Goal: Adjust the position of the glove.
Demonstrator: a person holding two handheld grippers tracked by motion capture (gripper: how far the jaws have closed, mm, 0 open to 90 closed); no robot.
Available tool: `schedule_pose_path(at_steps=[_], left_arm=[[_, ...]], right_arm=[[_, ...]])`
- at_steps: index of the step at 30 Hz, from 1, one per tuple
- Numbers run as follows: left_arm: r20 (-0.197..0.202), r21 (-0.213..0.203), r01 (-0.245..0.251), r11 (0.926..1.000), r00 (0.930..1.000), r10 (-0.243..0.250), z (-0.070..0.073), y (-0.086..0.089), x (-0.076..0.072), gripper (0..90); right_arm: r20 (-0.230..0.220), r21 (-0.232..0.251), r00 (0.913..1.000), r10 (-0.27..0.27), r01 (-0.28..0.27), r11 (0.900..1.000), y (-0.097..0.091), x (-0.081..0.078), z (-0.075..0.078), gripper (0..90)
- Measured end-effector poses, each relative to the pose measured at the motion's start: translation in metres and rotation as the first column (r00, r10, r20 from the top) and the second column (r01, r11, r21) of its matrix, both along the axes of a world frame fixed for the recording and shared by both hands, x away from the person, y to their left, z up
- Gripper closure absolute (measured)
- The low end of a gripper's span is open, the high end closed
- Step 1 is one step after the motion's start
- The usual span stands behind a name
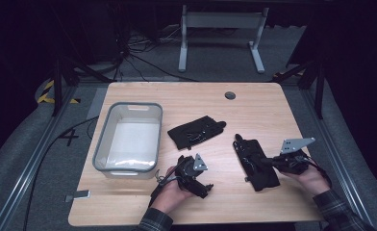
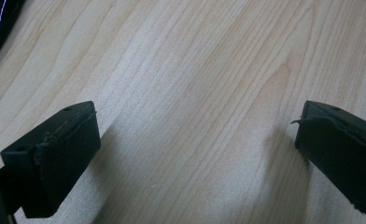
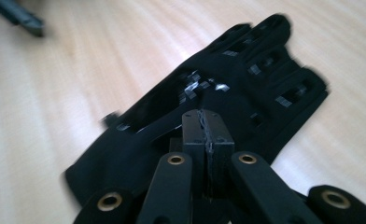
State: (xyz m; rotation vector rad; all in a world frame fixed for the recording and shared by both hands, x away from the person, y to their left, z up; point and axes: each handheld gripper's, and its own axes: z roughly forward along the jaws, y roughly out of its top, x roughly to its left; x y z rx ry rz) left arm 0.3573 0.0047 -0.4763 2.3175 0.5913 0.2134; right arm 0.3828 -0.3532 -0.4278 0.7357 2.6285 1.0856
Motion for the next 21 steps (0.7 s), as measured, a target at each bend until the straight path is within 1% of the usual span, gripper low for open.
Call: schedule_pose_path(at_steps=[1,2,3,7,12,13,15,17,21], left_arm=[[0.0,0.0,0.0,1.0,1.0,0.0,0.0,0.0,0.0,0.4],[0.0,0.0,0.0,1.0,1.0,0.0,0.0,0.0,0.0,0.4],[0.0,0.0,0.0,1.0,1.0,0.0,0.0,0.0,0.0,0.4],[0.0,0.0,0.0,1.0,1.0,0.0,0.0,0.0,0.0,0.4],[0.0,0.0,0.0,1.0,1.0,0.0,0.0,0.0,0.0,0.4],[0.0,-0.001,0.001,1.0,1.0,-0.001,0.0,0.0,0.0,0.4],[0.001,0.0,0.0,1.0,1.0,0.0,0.0,0.0,0.0,0.4],[0.001,0.0,0.0,1.0,1.0,0.0,0.0,0.0,0.0,0.4],[0.0,0.0,0.001,1.0,1.0,-0.001,0.0,0.0,0.0,0.4]], right_arm=[[0.0,0.0,1.0,0.0,0.0,1.0,0.0,0.0,0.0,89.7],[0.006,-0.006,1.0,-0.005,0.005,1.0,0.003,0.01,0.0,89.7],[0.006,-0.006,1.0,-0.005,0.005,1.0,0.003,0.01,0.0,89.7],[0.018,-0.016,0.9994,-0.03,0.03,0.9994,0.007,0.029,-0.001,89.8],[0.008,-0.016,0.9987,-0.05,0.05,0.9986,0.009,0.05,-0.008,89.8],[0.004,-0.016,0.9987,-0.051,0.051,0.9986,0.01,0.052,-0.01,89.8],[-0.008,-0.034,0.9985,-0.054,0.054,0.9979,0.012,0.056,-0.014,89.8],[-0.011,-0.051,0.9984,-0.056,0.055,0.9972,0.013,0.057,-0.017,89.9],[-0.005,-0.063,0.9985,-0.054,0.054,0.9966,0.013,0.056,-0.018,89.9]])
